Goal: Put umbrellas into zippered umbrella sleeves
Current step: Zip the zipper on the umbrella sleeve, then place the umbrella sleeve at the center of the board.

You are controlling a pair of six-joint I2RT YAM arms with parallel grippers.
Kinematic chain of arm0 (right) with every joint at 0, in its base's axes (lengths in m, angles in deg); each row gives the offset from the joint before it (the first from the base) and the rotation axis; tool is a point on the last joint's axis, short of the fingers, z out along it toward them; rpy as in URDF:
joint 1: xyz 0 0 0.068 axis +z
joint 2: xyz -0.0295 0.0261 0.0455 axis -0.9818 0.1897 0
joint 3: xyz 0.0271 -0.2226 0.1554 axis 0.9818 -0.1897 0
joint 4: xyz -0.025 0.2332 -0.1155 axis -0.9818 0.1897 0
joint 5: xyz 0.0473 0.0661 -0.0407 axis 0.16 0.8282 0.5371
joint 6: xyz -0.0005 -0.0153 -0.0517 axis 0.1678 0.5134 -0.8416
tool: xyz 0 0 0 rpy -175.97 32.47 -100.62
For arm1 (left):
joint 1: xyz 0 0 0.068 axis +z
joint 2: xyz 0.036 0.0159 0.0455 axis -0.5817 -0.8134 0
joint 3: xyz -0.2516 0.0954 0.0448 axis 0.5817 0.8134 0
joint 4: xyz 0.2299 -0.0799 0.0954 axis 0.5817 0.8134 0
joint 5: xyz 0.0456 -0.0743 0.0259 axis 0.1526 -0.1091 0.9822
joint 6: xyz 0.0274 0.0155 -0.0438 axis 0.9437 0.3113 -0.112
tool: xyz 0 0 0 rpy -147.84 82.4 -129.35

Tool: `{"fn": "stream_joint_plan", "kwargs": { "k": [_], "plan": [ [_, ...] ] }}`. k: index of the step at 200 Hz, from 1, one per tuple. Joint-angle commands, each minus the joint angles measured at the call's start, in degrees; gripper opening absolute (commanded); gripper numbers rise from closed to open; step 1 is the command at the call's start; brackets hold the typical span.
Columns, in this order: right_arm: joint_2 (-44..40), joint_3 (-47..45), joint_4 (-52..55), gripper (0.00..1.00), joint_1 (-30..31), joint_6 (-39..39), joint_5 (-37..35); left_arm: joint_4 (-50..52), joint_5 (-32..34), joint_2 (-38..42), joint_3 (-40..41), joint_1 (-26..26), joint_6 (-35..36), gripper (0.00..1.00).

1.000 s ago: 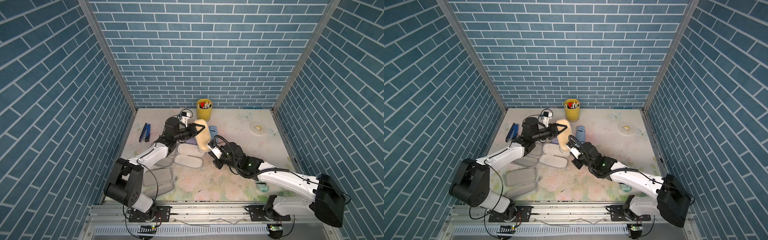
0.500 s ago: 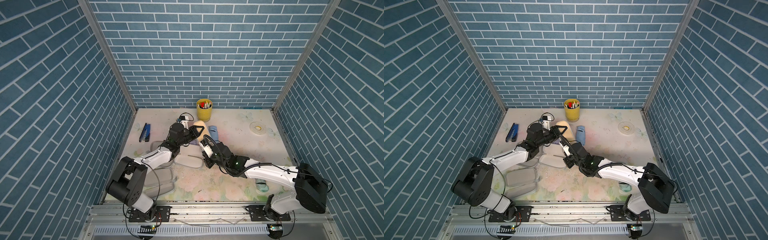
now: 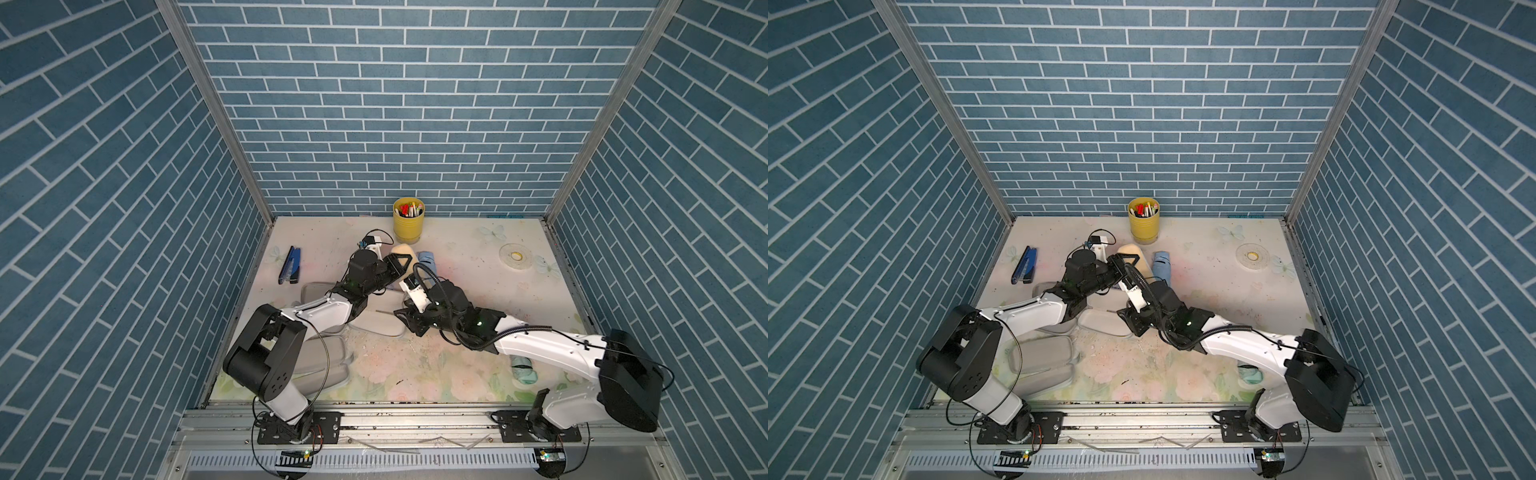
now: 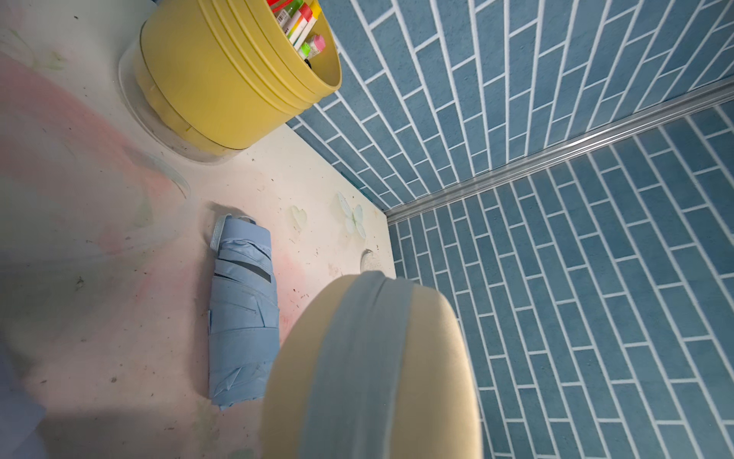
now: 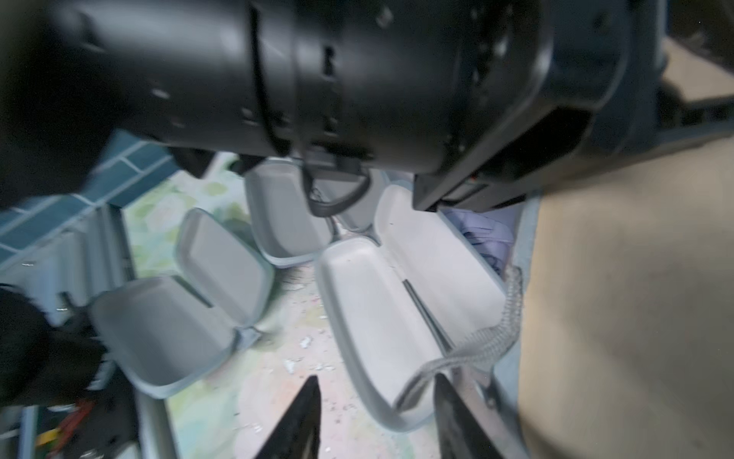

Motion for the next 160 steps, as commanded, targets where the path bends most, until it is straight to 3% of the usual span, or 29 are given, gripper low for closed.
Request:
{"fn": "stream_joint_plan", "kwargs": {
  "k": [1, 21, 47, 71, 90, 112, 130, 140, 160],
  "plan": [
    [-8.1, 0.2, 10.0, 0.53, -5.9, 1.8, 5.7, 6.1, -1.4, -2.3, -7.9, 0.0, 6.0, 0.09],
    [-11.7, 3.6, 20.9, 0.53, -15.0, 4.2, 1.9, 8.1, -4.3, -9.3, -14.9, -2.4, 6.1, 0.11],
    [-10.5, 11.2, 32.9, 0.52, -27.6, 10.8, -4.0, 13.9, -6.4, -21.0, -28.3, -11.1, 7.5, 0.16],
    [-11.1, 11.9, 35.3, 0.50, -37.2, 18.1, -5.6, 15.3, -6.2, -32.5, -38.4, -17.3, 4.9, 0.20],
    [-11.2, 11.2, 35.5, 0.50, -42.1, 19.6, -3.3, 17.9, -7.0, -40.7, -47.3, -20.5, 4.1, 0.24],
    [-9.0, 12.4, 40.0, 0.52, -43.0, 16.8, -5.3, 23.6, -6.7, -47.7, -56.2, -21.7, 5.6, 0.31],
    [-7.2, 11.7, 42.7, 0.55, -43.1, 15.5, -5.7, 27.0, -6.8, -51.2, -60.3, -21.6, 7.2, 0.46],
    [-6.3, 11.0, 44.1, 0.60, -43.1, 15.5, -5.9, 29.4, -6.9, -51.8, -61.7, -21.5, 8.9, 0.60],
    [-5.3, 9.4, 46.0, 0.66, -43.2, 15.9, -7.8, 32.9, -4.2, -48.5, -58.1, -20.9, 12.8, 0.82]
  ]
}}
